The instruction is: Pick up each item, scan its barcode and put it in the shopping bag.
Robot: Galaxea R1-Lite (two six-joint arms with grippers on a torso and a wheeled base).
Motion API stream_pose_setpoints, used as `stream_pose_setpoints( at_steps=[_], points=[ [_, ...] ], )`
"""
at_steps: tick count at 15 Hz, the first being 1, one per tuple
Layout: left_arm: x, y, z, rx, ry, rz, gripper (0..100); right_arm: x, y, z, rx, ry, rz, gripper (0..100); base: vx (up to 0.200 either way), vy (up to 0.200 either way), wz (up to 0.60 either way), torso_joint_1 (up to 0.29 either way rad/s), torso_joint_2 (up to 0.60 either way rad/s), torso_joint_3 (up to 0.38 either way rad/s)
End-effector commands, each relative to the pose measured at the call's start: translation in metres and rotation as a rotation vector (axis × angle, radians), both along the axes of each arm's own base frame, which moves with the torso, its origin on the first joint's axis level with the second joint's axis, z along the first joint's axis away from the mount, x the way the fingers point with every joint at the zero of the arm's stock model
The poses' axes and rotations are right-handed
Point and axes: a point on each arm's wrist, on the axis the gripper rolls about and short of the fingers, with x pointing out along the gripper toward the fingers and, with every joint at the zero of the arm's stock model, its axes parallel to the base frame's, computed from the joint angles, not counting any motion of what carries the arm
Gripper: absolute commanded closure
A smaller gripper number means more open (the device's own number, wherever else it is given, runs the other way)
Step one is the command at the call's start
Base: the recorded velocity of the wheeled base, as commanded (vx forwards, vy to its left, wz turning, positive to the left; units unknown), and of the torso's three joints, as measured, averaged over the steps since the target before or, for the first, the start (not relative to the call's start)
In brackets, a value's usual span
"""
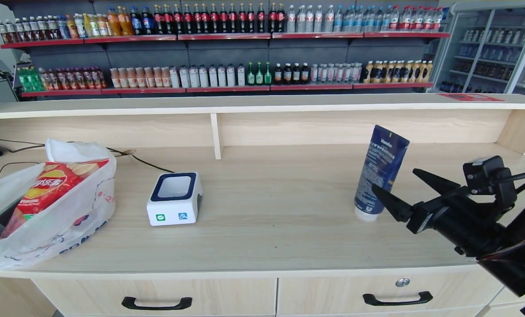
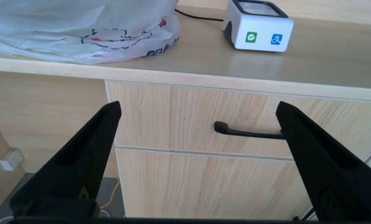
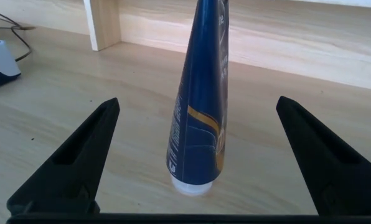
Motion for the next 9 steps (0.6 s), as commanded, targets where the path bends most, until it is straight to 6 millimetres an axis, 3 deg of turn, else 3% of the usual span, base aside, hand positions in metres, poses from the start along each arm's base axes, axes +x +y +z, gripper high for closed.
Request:
stream_pose_setpoints(
  at_steps=[1,9],
  points=[
    [0.000,0.000,0.000,0.000,0.001,0.001,0,0.015,-0.001,-0.002,0.000,-0.002,-0.021,0,0.000,0.000,0.00,0.000,0.00,0.000],
    [0.000,0.000,0.000,0.000,0.001,0.001,0,0.050,-0.008,-0.017,0.011,0.031,-0.073,0,0.000,0.000,0.00,0.000,0.00,0.000]
  ],
)
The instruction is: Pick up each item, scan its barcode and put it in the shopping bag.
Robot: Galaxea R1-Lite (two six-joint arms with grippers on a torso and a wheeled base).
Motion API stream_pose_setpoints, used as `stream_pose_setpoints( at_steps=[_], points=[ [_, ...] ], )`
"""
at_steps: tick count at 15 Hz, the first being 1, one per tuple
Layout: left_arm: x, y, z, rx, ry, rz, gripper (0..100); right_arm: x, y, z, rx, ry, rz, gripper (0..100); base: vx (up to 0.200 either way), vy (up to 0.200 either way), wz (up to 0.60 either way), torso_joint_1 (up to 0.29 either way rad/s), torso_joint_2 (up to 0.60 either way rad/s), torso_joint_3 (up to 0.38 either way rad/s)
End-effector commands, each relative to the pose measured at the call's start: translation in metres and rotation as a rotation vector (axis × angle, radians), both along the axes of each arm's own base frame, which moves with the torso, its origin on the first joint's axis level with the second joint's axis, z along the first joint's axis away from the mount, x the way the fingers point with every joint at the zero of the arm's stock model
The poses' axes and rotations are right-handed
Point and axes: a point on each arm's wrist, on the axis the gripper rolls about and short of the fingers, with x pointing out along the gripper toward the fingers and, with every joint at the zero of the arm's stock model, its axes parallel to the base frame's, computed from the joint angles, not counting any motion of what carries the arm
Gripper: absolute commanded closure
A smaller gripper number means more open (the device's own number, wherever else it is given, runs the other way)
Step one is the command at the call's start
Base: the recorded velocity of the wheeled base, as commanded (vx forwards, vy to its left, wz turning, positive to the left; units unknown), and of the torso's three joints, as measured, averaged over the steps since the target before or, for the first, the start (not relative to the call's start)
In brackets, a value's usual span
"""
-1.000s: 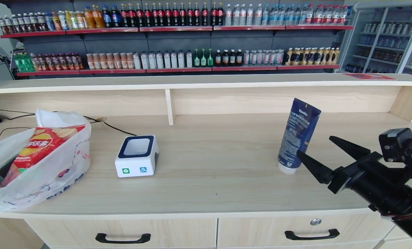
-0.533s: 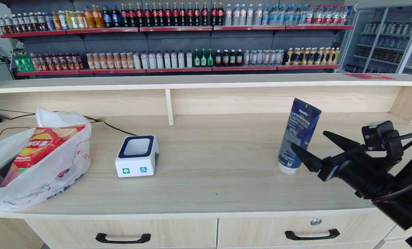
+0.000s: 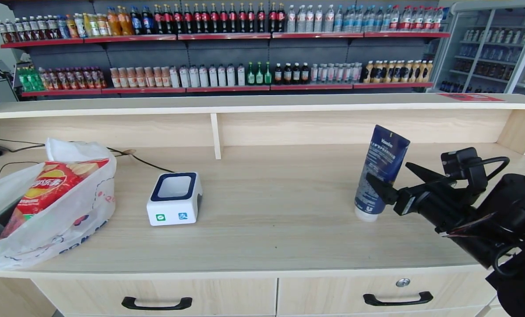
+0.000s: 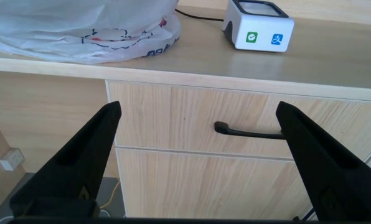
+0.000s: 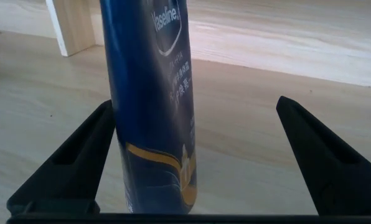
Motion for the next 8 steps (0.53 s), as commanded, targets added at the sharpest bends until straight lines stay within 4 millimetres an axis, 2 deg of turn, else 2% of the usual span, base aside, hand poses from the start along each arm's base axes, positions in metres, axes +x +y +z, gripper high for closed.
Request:
stream_pose_setpoints(
  at_steps=[1,4,8],
  points=[
    [0.000,0.000,0.000,0.000,0.001,0.001,0,0.007,-0.002,-0.009,-0.006,0.028,-0.013,0,0.000,0.000,0.00,0.000,0.00,0.000],
    [0.000,0.000,0.000,0.000,0.000,0.001,0,0.018,0.002,-0.014,-0.007,0.031,-0.007,0,0.000,0.000,0.00,0.000,0.00,0.000],
    [0.000,0.000,0.000,0.000,0.000,0.001,0,0.018,0.006,-0.014,-0.003,0.034,0.009,0,0.000,0.000,0.00,0.000,0.00,0.000]
  ],
)
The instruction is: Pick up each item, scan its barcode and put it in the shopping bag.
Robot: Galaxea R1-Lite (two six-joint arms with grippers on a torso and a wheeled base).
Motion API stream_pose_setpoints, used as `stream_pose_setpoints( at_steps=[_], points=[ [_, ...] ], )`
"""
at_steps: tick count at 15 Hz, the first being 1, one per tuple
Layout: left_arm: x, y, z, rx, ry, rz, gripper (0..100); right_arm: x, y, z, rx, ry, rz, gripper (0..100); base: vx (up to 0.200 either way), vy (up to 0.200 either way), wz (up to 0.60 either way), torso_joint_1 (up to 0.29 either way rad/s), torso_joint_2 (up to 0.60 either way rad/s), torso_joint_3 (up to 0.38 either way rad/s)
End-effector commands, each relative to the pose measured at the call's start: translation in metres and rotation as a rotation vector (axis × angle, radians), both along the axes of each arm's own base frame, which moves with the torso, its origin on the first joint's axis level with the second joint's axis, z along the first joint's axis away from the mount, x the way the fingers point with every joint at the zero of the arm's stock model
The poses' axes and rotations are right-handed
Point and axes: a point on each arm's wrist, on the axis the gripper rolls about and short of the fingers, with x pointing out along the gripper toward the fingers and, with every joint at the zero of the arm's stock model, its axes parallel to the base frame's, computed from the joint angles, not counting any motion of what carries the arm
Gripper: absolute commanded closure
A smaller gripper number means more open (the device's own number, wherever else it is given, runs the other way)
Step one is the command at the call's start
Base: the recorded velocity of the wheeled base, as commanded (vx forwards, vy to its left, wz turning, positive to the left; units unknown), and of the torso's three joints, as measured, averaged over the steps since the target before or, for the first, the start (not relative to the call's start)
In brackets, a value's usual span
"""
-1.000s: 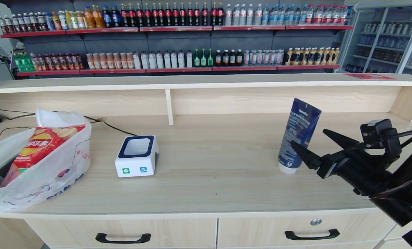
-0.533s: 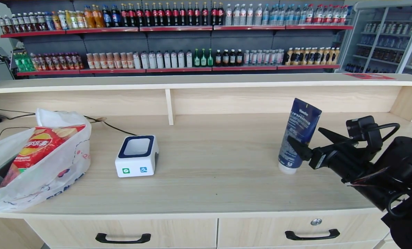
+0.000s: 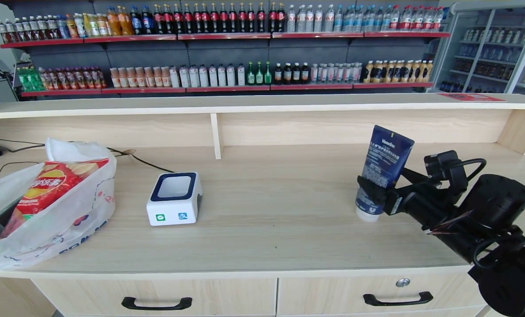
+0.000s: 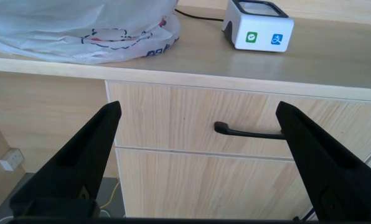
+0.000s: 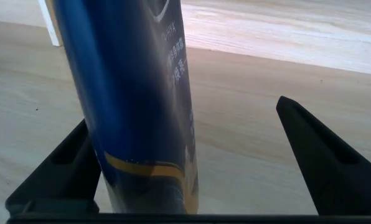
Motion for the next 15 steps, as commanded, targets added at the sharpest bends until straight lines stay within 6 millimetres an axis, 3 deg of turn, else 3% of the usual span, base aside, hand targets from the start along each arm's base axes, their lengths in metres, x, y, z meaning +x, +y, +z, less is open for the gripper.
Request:
stream_pose_setpoints(
  at_steps=[1,12,13,15],
  points=[
    [0.000,0.000,0.000,0.000,0.002,0.001,0,0.001,0.001,-0.001,-0.001,0.004,0.004,0,0.000,0.000,0.00,0.000,0.00,0.000],
    [0.000,0.000,0.000,0.000,0.000,0.001,0,0.001,0.006,-0.012,-0.007,0.044,0.019,0,0.000,0.000,0.00,0.000,0.00,0.000],
    [0.000,0.000,0.000,0.000,0.000,0.001,0,0.001,0.006,-0.012,0.004,0.047,0.021,100,0.000,0.000,0.00,0.000,0.00,0.000],
    [0.000,0.000,0.000,0.000,0.000,0.001,0,0.003,0.008,-0.009,0.010,0.033,0.025,100,0.000,0.000,0.00,0.000,0.00,0.000]
  ],
)
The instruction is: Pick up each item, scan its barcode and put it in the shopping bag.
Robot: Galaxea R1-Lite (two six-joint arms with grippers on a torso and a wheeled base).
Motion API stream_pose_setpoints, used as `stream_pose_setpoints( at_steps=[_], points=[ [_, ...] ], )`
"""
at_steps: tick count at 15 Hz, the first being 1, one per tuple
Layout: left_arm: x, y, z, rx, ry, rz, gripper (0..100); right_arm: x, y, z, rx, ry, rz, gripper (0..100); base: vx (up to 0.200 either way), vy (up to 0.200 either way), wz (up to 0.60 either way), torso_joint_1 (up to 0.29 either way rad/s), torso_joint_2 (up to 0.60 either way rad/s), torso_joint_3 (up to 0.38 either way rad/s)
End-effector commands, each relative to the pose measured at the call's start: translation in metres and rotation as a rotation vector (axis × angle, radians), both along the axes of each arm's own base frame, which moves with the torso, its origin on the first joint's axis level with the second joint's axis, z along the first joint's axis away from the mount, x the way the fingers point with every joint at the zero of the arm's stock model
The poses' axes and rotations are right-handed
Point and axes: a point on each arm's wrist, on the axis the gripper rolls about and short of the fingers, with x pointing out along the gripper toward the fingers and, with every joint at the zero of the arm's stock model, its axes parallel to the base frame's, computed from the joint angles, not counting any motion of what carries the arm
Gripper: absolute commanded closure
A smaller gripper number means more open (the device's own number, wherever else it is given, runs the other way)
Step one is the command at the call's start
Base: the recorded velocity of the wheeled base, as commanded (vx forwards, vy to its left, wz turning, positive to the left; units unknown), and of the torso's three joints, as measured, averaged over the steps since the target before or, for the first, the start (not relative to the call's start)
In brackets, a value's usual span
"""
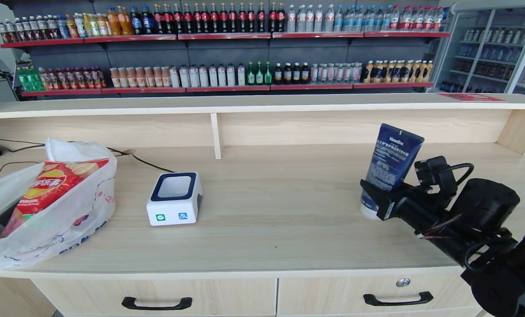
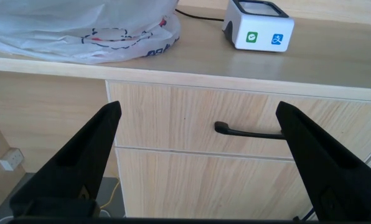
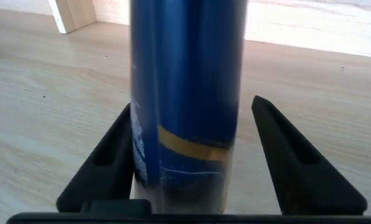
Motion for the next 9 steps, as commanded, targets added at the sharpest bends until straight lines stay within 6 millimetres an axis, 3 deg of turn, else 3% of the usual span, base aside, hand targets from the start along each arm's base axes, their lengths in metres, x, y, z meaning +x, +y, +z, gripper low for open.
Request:
stream_pose_setpoints(
  at_steps=[1,9],
  points=[
    [0.000,0.000,0.000,0.000,0.001,0.001,0,-0.001,0.002,0.003,0.004,-0.009,0.008,100,0.000,0.000,0.00,0.000,0.00,0.000],
    [0.000,0.000,0.000,0.000,0.000,0.001,0,-0.015,0.001,0.027,0.023,-0.085,0.016,100,0.000,0.000,0.00,0.000,0.00,0.000]
  ],
)
